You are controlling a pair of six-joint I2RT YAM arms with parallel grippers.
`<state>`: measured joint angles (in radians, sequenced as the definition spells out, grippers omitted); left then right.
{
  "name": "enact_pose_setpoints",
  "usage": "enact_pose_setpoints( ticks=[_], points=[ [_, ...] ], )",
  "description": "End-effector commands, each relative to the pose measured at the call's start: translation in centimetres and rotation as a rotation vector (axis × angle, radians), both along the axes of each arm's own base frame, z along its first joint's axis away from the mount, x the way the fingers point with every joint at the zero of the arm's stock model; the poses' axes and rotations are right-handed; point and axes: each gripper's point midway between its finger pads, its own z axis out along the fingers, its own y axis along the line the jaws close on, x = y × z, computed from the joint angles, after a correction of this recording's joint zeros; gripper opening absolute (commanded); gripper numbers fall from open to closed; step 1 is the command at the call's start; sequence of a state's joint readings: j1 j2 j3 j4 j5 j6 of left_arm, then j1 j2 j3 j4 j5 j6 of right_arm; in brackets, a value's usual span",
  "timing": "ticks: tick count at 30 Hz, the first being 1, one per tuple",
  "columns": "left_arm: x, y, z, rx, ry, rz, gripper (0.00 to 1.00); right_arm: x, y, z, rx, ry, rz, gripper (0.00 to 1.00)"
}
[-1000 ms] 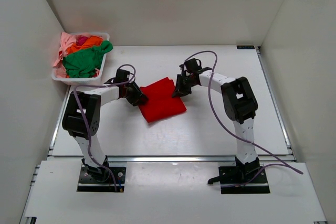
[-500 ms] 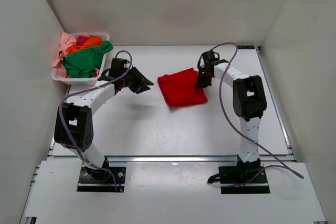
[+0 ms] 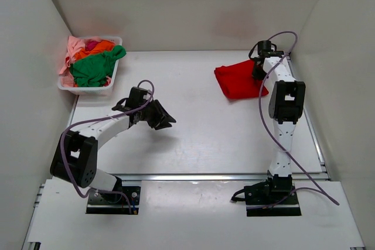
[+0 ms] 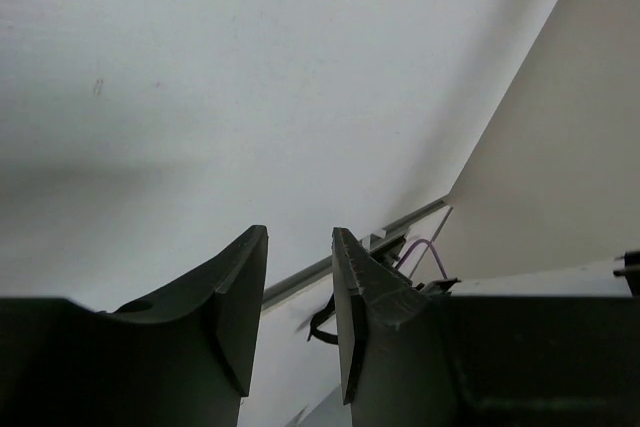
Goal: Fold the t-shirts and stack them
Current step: Put the neatly folded tshirt into the corner of the board with the right arm
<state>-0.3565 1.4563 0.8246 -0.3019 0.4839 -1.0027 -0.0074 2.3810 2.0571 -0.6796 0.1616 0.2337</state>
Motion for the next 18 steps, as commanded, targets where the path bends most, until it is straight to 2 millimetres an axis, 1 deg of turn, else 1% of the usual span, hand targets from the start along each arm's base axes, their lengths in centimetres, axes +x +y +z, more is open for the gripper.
enact_pose_setpoints(
  ticks=[1, 2, 3, 4, 6, 7, 8, 9, 10, 11, 13, 14, 15, 16, 18],
  points=[
    [-0.7, -0.9, 2.1, -0.048, -0.072, -0.041, 0.43, 1.4, -4.0, 1.2, -0.062, -0.027, -0.049, 0.00],
    [-0.8, -0.9, 2.0, -0.046, -0.072, -0.046, 0.43, 1.8, -5.1, 1.3, -0.040, -0.036, -0.086, 0.00],
    [-1.0, -0.9, 1.9, -0.047, -0.068, -0.051, 0.42, 2.5, -6.1, 2.0, -0.020, -0.065, -0.111, 0.00],
    [-1.0, -0.9, 2.0, -0.045, -0.073, -0.051, 0.44, 2.9, -5.9, 1.6, 0.006, -0.069, -0.110, 0.00],
    [-1.0, -1.0, 1.9, -0.046, -0.073, -0.052, 0.43, 3.8, -7.6, 2.5, 0.010, -0.106, -0.153, 0.00],
    [-1.2, -1.1, 1.8, -0.048, -0.072, -0.059, 0.43, 4.0, -7.8, 2.4, -0.006, -0.110, -0.154, 0.00],
    [-1.3, -0.9, 1.7, -0.048, -0.069, -0.059, 0.43, 4.2, -8.9, 2.7, -0.005, -0.122, -0.177, 0.00],
    [-1.1, -0.9, 2.0, -0.054, -0.070, -0.050, 0.43, 4.4, -9.6, 2.7, 0.017, -0.134, -0.198, 0.00],
    [-1.2, -1.1, 2.1, -0.054, -0.075, -0.061, 0.43, 4.2, -10.8, 2.4, 0.030, -0.132, -0.225, 0.00],
    [-1.3, -1.1, 2.0, -0.056, -0.068, -0.059, 0.44, 4.4, -11.1, 2.8, 0.051, -0.149, -0.225, 0.00],
    [-1.4, -1.2, 1.9, -0.056, -0.066, -0.059, 0.44, 4.2, -12.7, 2.6, 0.074, -0.163, -0.269, 0.00],
    [-1.5, -1.3, 1.9, -0.062, -0.066, -0.064, 0.44, 4.1, -13.2, 2.4, 0.088, -0.164, -0.282, 0.00],
    [-1.7, -1.0, 1.6, -0.062, -0.055, -0.056, 0.43, 4.0, -13.9, 2.1, 0.098, -0.170, -0.295, 0.00],
    [-1.6, -1.2, 1.7, -0.064, -0.055, -0.058, 0.43, 4.3, -14.1, 2.3, 0.096, -0.184, -0.298, 0.00],
    [-1.6, -1.2, 1.7, -0.065, -0.054, -0.057, 0.43, 4.6, -14.2, 2.1, 0.116, -0.201, -0.291, 0.00]
  ],
)
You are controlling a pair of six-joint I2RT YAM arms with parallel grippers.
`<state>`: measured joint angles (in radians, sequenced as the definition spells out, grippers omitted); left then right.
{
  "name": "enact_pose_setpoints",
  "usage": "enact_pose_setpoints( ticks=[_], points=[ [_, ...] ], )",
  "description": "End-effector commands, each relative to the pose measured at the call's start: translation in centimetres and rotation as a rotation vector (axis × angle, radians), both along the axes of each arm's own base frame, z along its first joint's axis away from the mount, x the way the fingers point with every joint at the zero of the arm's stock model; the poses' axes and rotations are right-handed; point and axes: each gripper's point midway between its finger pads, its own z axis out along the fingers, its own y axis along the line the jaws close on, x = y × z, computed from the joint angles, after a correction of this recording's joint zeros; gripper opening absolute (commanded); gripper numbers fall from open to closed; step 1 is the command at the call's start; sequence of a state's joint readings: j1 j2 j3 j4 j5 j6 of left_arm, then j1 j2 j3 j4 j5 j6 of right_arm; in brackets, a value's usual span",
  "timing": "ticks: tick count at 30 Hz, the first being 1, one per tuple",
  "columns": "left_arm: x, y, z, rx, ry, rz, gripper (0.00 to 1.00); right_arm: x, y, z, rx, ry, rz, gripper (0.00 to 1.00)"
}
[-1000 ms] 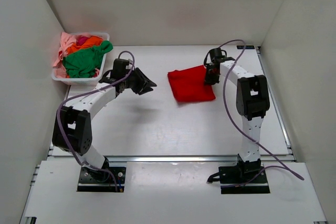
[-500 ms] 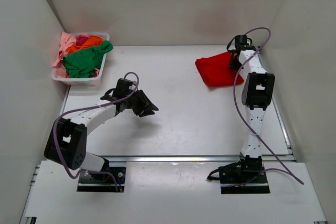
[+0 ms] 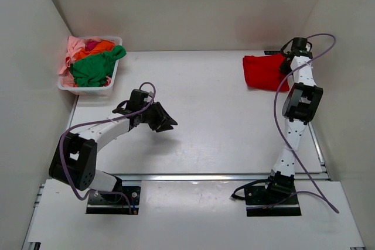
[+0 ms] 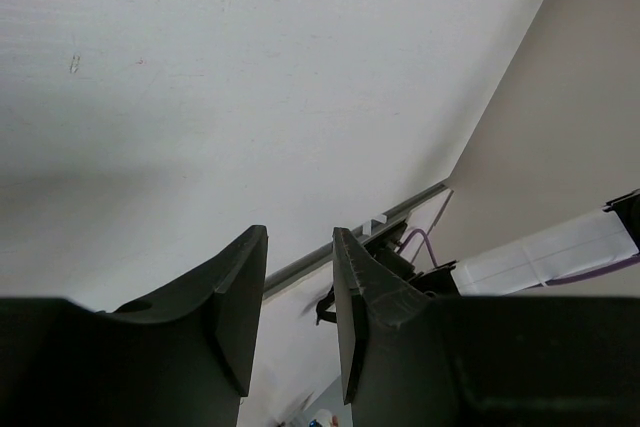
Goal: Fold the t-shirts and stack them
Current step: Put the neatly folded tshirt into the corner of the board with the right arm
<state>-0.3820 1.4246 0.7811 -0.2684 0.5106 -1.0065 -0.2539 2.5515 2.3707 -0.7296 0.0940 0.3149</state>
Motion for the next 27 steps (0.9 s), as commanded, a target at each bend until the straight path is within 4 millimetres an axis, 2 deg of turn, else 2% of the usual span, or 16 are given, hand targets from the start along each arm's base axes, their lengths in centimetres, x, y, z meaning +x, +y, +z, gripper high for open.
enact_pose_setpoints(
  ticks=[1, 2, 4, 5, 7, 8, 10, 12, 16, 18, 21, 23, 24, 25, 26, 27],
  points=[
    [-0.1, -0.2, 1.7, -0.035, -0.048, -0.017, 0.43, 1.6, -1.2, 0.6, 0.014, -0.086, -0.019, 0.00],
    [-0.2, -0.4, 1.8, -0.037, -0.049, -0.021, 0.43, 1.9, -1.4, 0.9, 0.013, -0.100, -0.024, 0.00],
    [-0.2, -0.4, 1.9, -0.033, -0.048, -0.023, 0.44, 2.0, -1.8, -0.2, 0.010, -0.087, -0.016, 0.00],
    [-0.3, -0.4, 1.8, -0.029, -0.049, -0.027, 0.44, 2.4, -2.4, 0.1, 0.008, -0.106, -0.022, 0.00],
    [-0.7, -0.2, 1.5, -0.026, -0.034, -0.027, 0.43, 2.6, -1.9, -0.9, 0.036, -0.108, 0.013, 0.03],
    [-0.6, 0.0, 1.5, -0.025, -0.041, -0.027, 0.43, 3.0, -1.9, -0.4, 0.023, -0.126, 0.025, 0.07],
    [-1.0, -0.1, 0.9, -0.020, -0.027, -0.029, 0.44, 3.3, -1.4, -0.8, -0.002, -0.125, 0.065, 0.10],
    [-1.0, -0.2, 0.8, -0.017, -0.034, -0.038, 0.44, 3.8, -1.4, -0.7, -0.031, -0.137, 0.098, 0.21],
    [-1.0, 0.0, 0.5, -0.013, -0.044, -0.040, 0.45, 5.1, -0.2, 1.0, -0.086, -0.192, 0.175, 0.26],
    [-1.0, 0.0, 0.6, -0.016, -0.048, -0.046, 0.46, 5.5, -1.2, 2.3, -0.179, -0.210, 0.159, 0.28],
    [-0.8, 0.0, 0.9, -0.020, -0.060, -0.047, 0.48, 5.7, -1.4, 4.7, -0.237, -0.233, 0.128, 0.39],
    [-0.4, 0.4, 1.0, -0.016, -0.069, -0.041, 0.56, 5.7, -1.1, 6.8, -0.274, -0.255, 0.121, 0.57],
    [-0.5, 0.3, 1.1, -0.027, -0.062, -0.044, 0.67, 5.8, -0.4, 8.6, -0.289, -0.281, 0.134, 0.60],
    [-0.3, 0.6, 1.3, -0.039, -0.061, -0.035, 0.83, 5.7, 0.2, 9.4, -0.295, -0.286, 0.151, 0.68],
    [-0.2, 0.9, 1.2, -0.042, -0.061, -0.027, 0.98, 5.5, 0.7, 11.3, -0.298, -0.310, 0.157, 0.77],
    [-0.3, 1.0, 1.2, -0.060, -0.048, -0.021, 0.99, 5.1, 2.0, 13.0, -0.303, -0.322, 0.180, 0.83]
  ],
)
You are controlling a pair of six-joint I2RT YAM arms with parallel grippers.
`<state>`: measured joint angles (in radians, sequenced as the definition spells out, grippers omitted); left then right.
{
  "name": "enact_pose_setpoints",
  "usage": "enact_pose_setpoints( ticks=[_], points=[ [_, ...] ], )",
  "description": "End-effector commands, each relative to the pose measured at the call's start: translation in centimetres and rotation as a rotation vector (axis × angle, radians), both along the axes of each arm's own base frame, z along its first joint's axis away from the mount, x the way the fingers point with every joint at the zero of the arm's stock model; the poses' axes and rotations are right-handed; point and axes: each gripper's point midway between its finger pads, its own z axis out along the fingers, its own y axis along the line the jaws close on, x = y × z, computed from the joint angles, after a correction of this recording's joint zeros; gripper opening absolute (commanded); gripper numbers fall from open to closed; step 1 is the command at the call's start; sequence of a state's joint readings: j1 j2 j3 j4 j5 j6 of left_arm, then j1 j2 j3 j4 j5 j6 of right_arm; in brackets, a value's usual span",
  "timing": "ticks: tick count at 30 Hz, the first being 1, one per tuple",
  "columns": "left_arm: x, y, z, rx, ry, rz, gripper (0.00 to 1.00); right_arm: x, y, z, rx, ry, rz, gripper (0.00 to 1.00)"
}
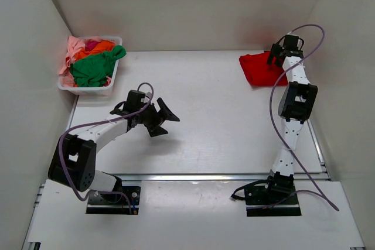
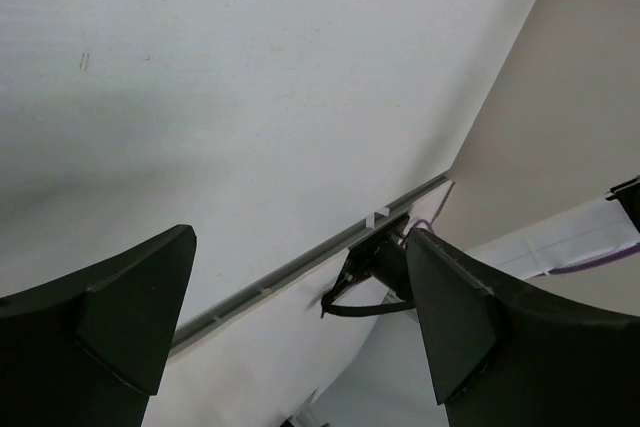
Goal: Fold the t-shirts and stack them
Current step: Put the neatly folded tshirt into the corner of the board with the right arm
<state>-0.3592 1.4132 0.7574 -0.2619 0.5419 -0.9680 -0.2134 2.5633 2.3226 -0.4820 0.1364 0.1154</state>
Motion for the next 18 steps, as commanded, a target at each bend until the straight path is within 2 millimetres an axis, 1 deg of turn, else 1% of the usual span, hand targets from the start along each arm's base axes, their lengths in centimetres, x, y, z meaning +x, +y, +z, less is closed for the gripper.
enact_pose_setpoints(
  ticks=[1, 2, 3, 4, 5, 6, 7, 8, 9, 10, 11, 12, 13, 14, 15, 16, 17, 18],
  points=[
    [0.2, 0.6, 1.7, -0.069, -0.035, 0.005, 0.99, 0.6, 2.3, 12.6, -0.094, -0.199, 0.047, 0.97],
    [0.3, 0.8, 1.8, -0.071, -0.034, 0.010, 0.97, -0.2, 3.4, 14.0, -0.108, -0.200, 0.057, 0.99],
    [0.2, 0.7, 2.0, -0.079, -0.033, 0.002, 0.97, -0.9, 4.4, 16.2, -0.127, -0.219, 0.077, 0.99],
    [0.6, 1.2, 2.3, -0.074, -0.038, 0.012, 0.98, -2.0, 5.4, 16.9, -0.128, -0.212, 0.076, 1.00],
    [0.3, 1.4, 2.4, -0.072, -0.022, 0.008, 0.98, -3.0, 6.0, 15.7, -0.124, -0.175, 0.081, 0.99],
    [0.4, 1.5, 2.7, -0.072, -0.025, 0.009, 0.98, -3.6, 6.8, 17.4, -0.130, -0.208, 0.089, 0.99],
    [0.6, 1.6, 3.4, -0.090, -0.031, 0.010, 0.99, -4.5, 7.4, 15.6, -0.092, -0.179, 0.087, 0.99],
    [0.3, 1.7, 3.7, -0.112, -0.021, 0.010, 0.98, -5.7, 8.1, 15.9, -0.039, -0.174, 0.097, 0.99],
    [0.5, 1.8, 4.4, -0.134, -0.030, 0.016, 0.99, -6.3, 8.2, 15.3, -0.015, -0.151, 0.090, 0.97],
    [0.2, 1.9, 4.8, -0.161, -0.017, 0.018, 0.99, -7.6, 8.7, 14.9, 0.025, -0.111, 0.088, 0.75],
    [0.2, 1.9, 5.3, -0.183, -0.027, 0.016, 0.99, -8.7, 9.6, 14.0, 0.043, -0.058, 0.103, 0.60],
    [0.3, 2.4, 5.6, -0.181, -0.038, 0.024, 0.99, -10.4, 10.9, 13.7, 0.058, -0.022, 0.120, 0.41],
    [0.4, 2.9, 5.6, -0.174, -0.049, 0.033, 0.99, -11.2, 11.6, 15.3, 0.052, -0.047, 0.141, 0.36],
    [0.8, 3.6, 5.7, -0.135, -0.077, 0.042, 0.99, -12.9, 13.5, 15.2, 0.058, -0.033, 0.191, 0.37],
    [0.8, 4.5, 5.3, -0.093, -0.057, 0.065, 0.99, -14.5, 14.3, 13.3, 0.056, 0.021, 0.219, 0.41],
    [1.3, 5.5, 5.1, -0.038, -0.072, 0.064, 0.98, -15.5, 16.8, 15.0, 0.052, -0.012, 0.276, 0.45],
    [2.3, 6.1, 5.4, -0.004, -0.123, 0.039, 0.98, -17.5, 18.0, 14.9, 0.072, -0.002, 0.297, 0.46],
    [2.2, 6.5, 5.3, 0.014, -0.104, 0.029, 0.99, -19.3, 18.9, 13.0, 0.099, 0.044, 0.306, 0.46]
  ],
)
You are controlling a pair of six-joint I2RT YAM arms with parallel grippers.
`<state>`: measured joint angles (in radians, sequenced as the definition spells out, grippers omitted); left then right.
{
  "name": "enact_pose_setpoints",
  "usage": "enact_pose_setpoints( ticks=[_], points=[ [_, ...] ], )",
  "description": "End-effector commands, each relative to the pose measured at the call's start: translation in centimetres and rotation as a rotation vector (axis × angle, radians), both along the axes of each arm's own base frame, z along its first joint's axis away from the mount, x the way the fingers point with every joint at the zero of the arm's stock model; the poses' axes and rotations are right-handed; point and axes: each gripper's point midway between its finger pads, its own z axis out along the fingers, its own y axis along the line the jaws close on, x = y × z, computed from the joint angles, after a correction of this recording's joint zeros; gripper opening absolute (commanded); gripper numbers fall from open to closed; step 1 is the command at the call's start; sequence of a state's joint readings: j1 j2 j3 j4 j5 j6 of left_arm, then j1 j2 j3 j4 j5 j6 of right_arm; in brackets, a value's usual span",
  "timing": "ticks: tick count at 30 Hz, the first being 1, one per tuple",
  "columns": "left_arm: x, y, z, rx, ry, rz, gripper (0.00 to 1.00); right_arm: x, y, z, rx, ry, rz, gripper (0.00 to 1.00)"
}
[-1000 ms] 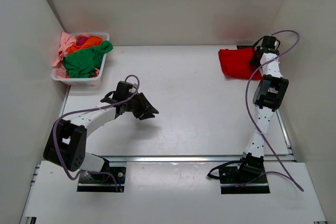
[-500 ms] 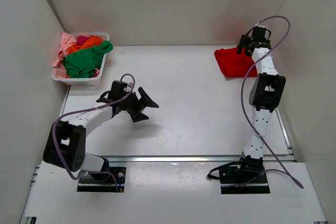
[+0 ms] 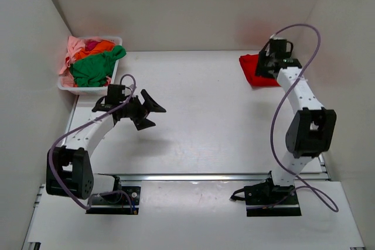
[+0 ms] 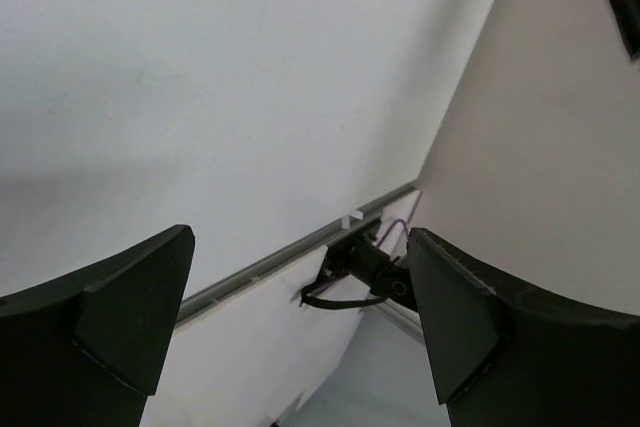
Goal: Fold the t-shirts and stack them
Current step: Put the neatly folded tshirt into the corner of the board with the right arm
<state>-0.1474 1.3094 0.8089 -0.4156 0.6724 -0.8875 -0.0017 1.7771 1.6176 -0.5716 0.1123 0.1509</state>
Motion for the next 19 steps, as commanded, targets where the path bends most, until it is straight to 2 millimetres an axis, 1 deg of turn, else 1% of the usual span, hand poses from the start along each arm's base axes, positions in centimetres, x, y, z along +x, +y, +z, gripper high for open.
enact_pose_setpoints(
  ticks=[1, 2, 3, 4, 5, 6, 7, 8, 9, 10, 11, 12, 13, 14, 15, 16, 17, 19],
  points=[
    [1.3, 2.4, 1.3, 0.146, -0.090, -0.062, 0.99, -5.5, 5.2, 1.2, 0.053, 0.016, 0.114, 0.47],
    [2.0, 2.8, 1.3, 0.203, -0.109, -0.082, 0.99, -7.4, 5.8, 0.9, 0.041, 0.040, 0.131, 0.47],
    [1.8, 3.3, 1.4, 0.223, -0.084, -0.098, 0.98, -8.5, 5.6, -0.1, 0.012, 0.078, 0.147, 0.47],
    [1.8, 3.7, 1.2, 0.268, -0.092, -0.146, 0.99, -10.0, 5.3, -0.1, -0.018, 0.097, 0.151, 0.48],
    [2.6, 4.4, 1.8, 0.337, -0.136, -0.156, 0.98, -10.8, 4.9, 0.7, -0.030, 0.080, 0.144, 0.48],
    [2.9, 5.5, 2.2, 0.402, -0.150, -0.140, 0.99, -11.8, 4.1, 1.3, -0.019, 0.061, 0.119, 0.47],
    [3.3, 6.5, 2.6, 0.432, -0.162, -0.118, 0.98, -12.7, 3.3, 0.5, -0.006, 0.084, 0.101, 0.48],
    [3.8, 7.5, 3.6, 0.448, -0.187, -0.085, 0.99, -13.4, 2.6, 1.2, 0.004, 0.060, 0.084, 0.48],
    [4.5, 8.3, 4.7, 0.477, -0.204, -0.049, 0.99, -14.3, 1.9, 1.1, 0.028, 0.052, 0.062, 0.47],
    [4.7, 8.4, 5.1, 0.493, -0.205, -0.045, 0.99, -14.9, 1.3, 0.7, 0.038, 0.055, 0.036, 0.47],
    [5.7, 8.9, 6.3, 0.527, -0.233, -0.027, 0.99, -15.6, 1.1, 1.0, 0.036, 0.040, 0.040, 0.47],
    [6.4, 9.2, 7.3, 0.555, -0.266, -0.025, 0.99, -16.3, 0.9, 0.5, 0.029, 0.048, 0.034, 0.47],
    [6.5, 8.8, 7.7, 0.556, -0.270, -0.031, 0.99, -16.9, 0.9, 0.1, 0.029, 0.055, 0.028, 0.48],
    [7.2, 9.0, 9.0, 0.578, -0.305, -0.013, 0.99, -17.4, 0.9, 0.0, 0.031, 0.054, 0.033, 0.47],
    [7.3, 8.8, 9.7, 0.561, -0.320, -0.005, 0.99, -17.9, 1.0, -0.3, 0.036, 0.057, 0.033, 0.48],
    [7.1, 8.1, 10.0, 0.514, -0.343, -0.038, 0.98, -18.3, 1.1, -0.6, 0.038, 0.059, 0.044, 0.47],
    [7.3, 8.1, 10.2, 0.509, -0.364, -0.043, 0.98, -18.7, 1.2, -1.2, 0.040, 0.073, 0.046, 0.47],
    [7.0, 8.0, 9.9, 0.529, -0.367, -0.050, 0.99, -19.0, 1.5, -1.2, 0.046, 0.068, 0.061, 0.47]
  ],
)
